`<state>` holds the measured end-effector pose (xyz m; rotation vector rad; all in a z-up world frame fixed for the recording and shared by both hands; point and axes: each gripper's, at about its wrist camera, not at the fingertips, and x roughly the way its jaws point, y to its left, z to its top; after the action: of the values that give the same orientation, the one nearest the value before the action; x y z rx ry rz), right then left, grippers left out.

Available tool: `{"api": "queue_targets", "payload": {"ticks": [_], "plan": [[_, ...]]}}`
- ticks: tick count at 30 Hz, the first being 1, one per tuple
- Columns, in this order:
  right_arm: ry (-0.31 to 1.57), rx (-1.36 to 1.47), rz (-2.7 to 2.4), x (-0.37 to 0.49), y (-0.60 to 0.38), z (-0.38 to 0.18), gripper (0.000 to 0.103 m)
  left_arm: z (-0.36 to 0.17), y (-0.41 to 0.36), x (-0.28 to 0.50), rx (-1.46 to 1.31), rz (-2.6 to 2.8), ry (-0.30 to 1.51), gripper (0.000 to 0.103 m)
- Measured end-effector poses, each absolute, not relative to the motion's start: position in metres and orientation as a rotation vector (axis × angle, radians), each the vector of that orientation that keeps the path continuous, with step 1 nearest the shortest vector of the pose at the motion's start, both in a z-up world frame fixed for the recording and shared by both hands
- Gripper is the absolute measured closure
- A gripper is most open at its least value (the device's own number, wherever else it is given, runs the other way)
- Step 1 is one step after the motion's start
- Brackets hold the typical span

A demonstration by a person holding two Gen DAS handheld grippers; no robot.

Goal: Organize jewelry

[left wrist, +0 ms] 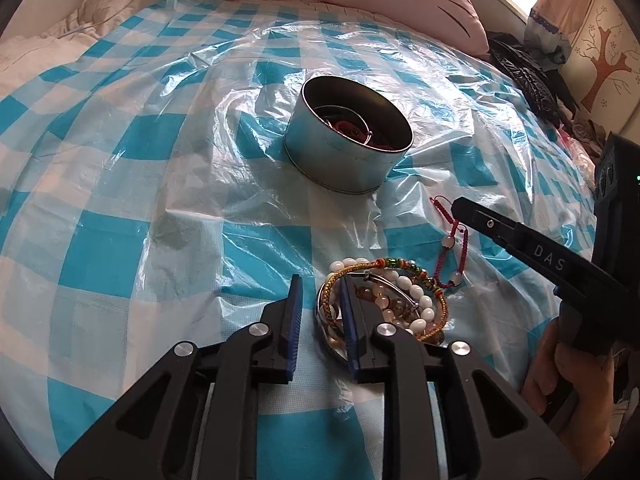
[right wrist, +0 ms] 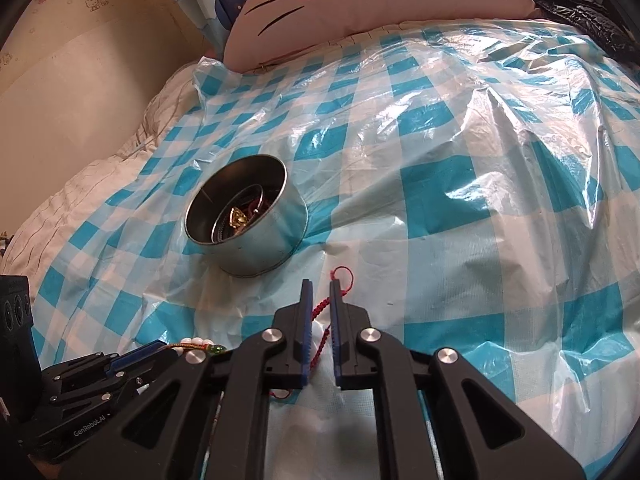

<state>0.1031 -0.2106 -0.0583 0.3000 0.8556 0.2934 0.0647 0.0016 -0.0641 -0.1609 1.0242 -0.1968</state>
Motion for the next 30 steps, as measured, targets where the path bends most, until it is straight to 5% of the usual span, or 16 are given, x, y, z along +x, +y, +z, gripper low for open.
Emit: {"api": "queue_targets", "payload": {"ticks": [1, 6, 8, 9, 12, 28, 30], "plan": [[0.856, 0.292, 0.285, 0.103, -0.209, -0.059, 0.05, -0.064, 0.001, 0.065, -0.159, -0.195, 1.023, 0.08], [0.879, 0.233, 0.265, 0.105, -0.201, -0.065, 0.046, -0.064, -0.004, 0.064, -0.137, -0.216, 1.021, 0.079], [0.9, 0.218, 0.276, 0.106, -0.197, -0.069, 0.06, -0.061, -0.007, 0.062, -0.12, -0.219, 1.003, 0.089], [0.902, 0.21, 0.285, 0.106, -0.195, -0.069, 0.078, -0.059, -0.008, 0.06, -0.117, -0.222, 0.989, 0.092], [0.893, 0.192, 0.303, 0.103, -0.191, -0.067, 0.094, -0.052, -0.01, 0.055, -0.109, -0.23, 0.952, 0.097], [0.746, 0.309, 0.319, 0.093, -0.214, -0.042, 0.096, -0.043, 0.004, 0.055, -0.173, -0.218, 0.898, 0.097], [0.752, 0.314, 0.319, 0.093, -0.214, -0.042, 0.096, -0.047, 0.01, 0.058, -0.205, -0.209, 0.921, 0.087]]}}
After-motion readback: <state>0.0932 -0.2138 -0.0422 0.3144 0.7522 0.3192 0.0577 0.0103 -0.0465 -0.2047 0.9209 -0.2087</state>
